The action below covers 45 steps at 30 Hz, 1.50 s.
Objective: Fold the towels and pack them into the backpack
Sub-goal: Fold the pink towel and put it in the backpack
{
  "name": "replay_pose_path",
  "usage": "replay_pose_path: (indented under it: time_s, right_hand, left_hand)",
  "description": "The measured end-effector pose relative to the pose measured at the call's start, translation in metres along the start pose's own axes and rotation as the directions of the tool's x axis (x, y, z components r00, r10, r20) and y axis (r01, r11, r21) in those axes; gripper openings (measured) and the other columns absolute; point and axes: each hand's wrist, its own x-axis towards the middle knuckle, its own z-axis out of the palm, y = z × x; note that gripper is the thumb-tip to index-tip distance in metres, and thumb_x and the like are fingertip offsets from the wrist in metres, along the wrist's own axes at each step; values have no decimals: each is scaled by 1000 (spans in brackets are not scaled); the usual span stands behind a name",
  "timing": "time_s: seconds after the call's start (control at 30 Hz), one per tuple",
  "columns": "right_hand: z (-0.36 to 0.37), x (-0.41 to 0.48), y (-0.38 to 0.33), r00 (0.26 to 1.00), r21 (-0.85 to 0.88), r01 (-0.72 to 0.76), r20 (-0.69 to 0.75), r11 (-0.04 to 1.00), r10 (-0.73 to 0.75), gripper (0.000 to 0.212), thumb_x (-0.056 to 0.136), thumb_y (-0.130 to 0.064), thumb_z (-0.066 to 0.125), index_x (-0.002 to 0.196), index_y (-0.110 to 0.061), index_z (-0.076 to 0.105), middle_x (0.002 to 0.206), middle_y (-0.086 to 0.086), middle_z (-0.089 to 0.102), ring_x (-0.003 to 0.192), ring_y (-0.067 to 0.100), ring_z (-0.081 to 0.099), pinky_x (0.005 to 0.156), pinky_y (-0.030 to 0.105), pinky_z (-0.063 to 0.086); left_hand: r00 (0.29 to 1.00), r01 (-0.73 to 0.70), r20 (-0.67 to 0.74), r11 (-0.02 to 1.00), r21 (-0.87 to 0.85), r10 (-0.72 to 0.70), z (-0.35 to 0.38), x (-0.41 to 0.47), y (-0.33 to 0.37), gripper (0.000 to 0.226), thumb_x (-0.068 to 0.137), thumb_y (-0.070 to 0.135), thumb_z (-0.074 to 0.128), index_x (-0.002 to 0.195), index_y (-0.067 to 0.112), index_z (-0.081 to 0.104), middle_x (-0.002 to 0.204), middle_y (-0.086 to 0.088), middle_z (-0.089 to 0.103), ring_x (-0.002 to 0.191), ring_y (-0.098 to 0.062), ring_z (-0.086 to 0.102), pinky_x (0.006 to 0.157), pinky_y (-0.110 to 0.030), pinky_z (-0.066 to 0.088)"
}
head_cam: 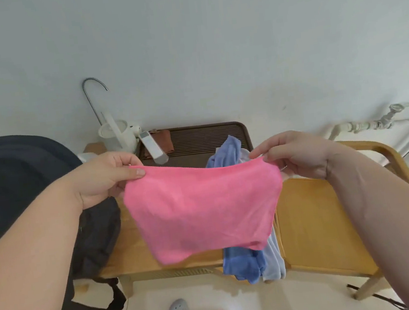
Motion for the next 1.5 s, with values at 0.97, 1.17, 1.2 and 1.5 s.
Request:
replay_pose_path:
  time_s: [0.97, 1.17, 1.2, 1.5]
  right_hand:
    - [60, 237, 120, 832, -277, -255, -551, 926, 65, 19, 98, -17, 44, 90, -18, 61, 87, 2, 67, 74, 19, 61, 68, 35, 50]
    - [71, 192, 137, 915, -423, -199, -404, 884, 12, 9, 85, -12, 62, 79, -18, 62, 72, -4, 63, 65, 12, 57, 61, 27, 44]
    - [74, 182, 143, 927, -449, -190, -375, 873, 8, 9, 79, -10, 66, 75, -16, 61, 71, -3, 62, 64, 12, 55, 60, 27, 44]
    - [111, 125, 218, 988, -694, -65, -147, 717, -53, 40, 67, -8, 74, 65, -32, 43, 74, -7, 51, 65, 15, 50, 57, 35, 46]
  left_hand:
    - [912, 218, -355, 976, -2, -205, 20, 220, -137, 6, 101, 10, 48, 103, 8, 54, 91, -10, 67, 69, -28, 71, 61, -36, 52]
    - [941, 181, -331, 926, 332, -66, 16, 184, -164, 11, 96, 15, 58, 87, 21, 59, 79, 0, 69, 68, -14, 68, 66, -35, 53]
    - [942, 186, -329, 910, 372, -59, 19, 172, -172, 11, 96, 16, 59, 86, 21, 58, 77, 0, 68, 68, -16, 66, 66, -37, 53]
    - [969, 198, -238, 789, 581, -68, 60, 94, -232, 16, 86, 12, 68, 78, 18, 55, 74, 4, 59, 69, -18, 55, 57, -27, 39]
